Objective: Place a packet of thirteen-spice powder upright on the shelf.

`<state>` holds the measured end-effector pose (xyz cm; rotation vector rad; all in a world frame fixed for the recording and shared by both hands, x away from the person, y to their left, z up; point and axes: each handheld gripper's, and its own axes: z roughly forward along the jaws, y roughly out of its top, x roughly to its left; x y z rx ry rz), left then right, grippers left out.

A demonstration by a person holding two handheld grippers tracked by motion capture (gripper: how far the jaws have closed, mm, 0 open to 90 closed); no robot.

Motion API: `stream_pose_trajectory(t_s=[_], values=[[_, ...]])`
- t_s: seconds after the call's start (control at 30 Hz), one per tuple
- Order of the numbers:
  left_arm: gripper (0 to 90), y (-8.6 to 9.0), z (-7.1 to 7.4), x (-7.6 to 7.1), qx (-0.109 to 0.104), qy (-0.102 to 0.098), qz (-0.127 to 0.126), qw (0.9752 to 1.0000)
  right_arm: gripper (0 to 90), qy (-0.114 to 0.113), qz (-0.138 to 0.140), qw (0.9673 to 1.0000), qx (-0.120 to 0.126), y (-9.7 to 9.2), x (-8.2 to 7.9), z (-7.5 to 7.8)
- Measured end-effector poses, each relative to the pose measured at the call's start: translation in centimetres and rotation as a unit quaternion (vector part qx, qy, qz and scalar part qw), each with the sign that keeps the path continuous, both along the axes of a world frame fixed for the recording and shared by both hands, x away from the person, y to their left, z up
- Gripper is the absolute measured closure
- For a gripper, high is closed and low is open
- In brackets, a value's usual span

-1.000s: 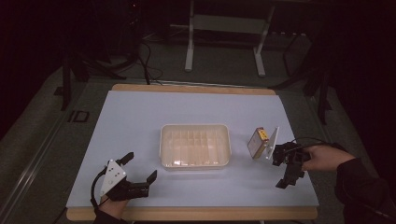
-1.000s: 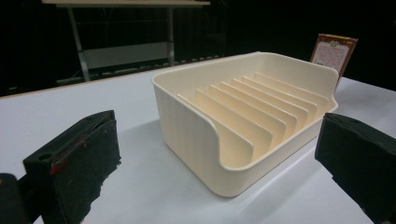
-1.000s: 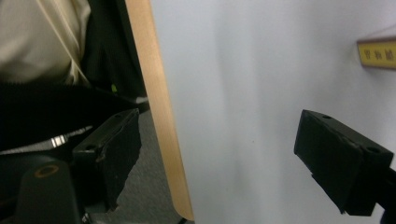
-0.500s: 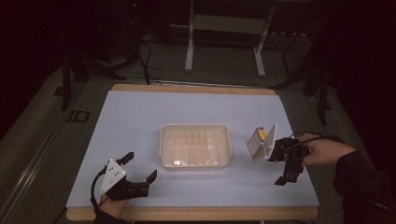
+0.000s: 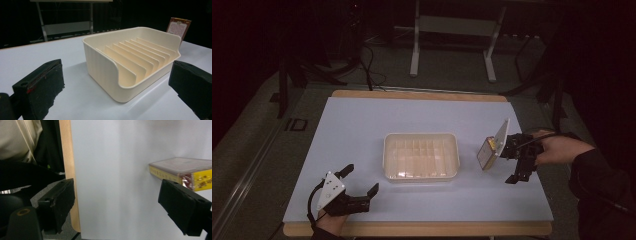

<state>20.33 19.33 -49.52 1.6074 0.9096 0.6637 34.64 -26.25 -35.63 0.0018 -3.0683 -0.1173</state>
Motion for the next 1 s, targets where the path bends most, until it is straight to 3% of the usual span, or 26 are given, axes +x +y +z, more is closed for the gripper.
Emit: stream_pose_trajectory(t_s=[0.13, 0.23, 0.4, 0.53, 0.63, 0.87, 1.0], values=[[0.0, 0.0, 0.0, -0.1, 0.003, 0.0, -0.002, 1.0, 13.6, -0.007, 0.005, 0.9999, 0.013, 0.1, 0.8, 0.5], [0.0, 0.0, -0.1, -0.3, 0.006, -0.002, -0.005, 1.0, 15.5, -0.039, 0.027, 0.9989, 0.004, 0.3, 1.0, 0.7], [0.0, 0.2, -0.1, -0.7, 0.006, -0.003, -0.005, 1.0, 17.7, -0.062, 0.03, 0.9975, 0.009, 0.6, 1.8, 1.0], [0.0, 0.4, -0.1, -0.9, 0.004, -0.004, -0.004, 1.0, 17.7, -0.062, 0.028, 0.9976, 0.009, 0.7, 2.3, 1.0], [0.0, 0.5, -0.1, -1.0, 0.003, -0.004, -0.004, 1.0, 17.8, -0.065, 0.029, 0.9975, -0.004, 0.9, 2.7, 0.9], [0.0, 0.8, 0.0, -1.6, 0.002, -0.008, 0.007, 0.9999, 20.0, -0.097, 0.032, 0.9947, -0.011, 1.0, 4.0, 0.9], [0.0, 1.2, 0.0, -2.0, -0.004, -0.005, 0.019, 0.9998, 21.4, -0.098, 0.029, 0.9947, -0.012, 0.8, 4.8, 0.4]])
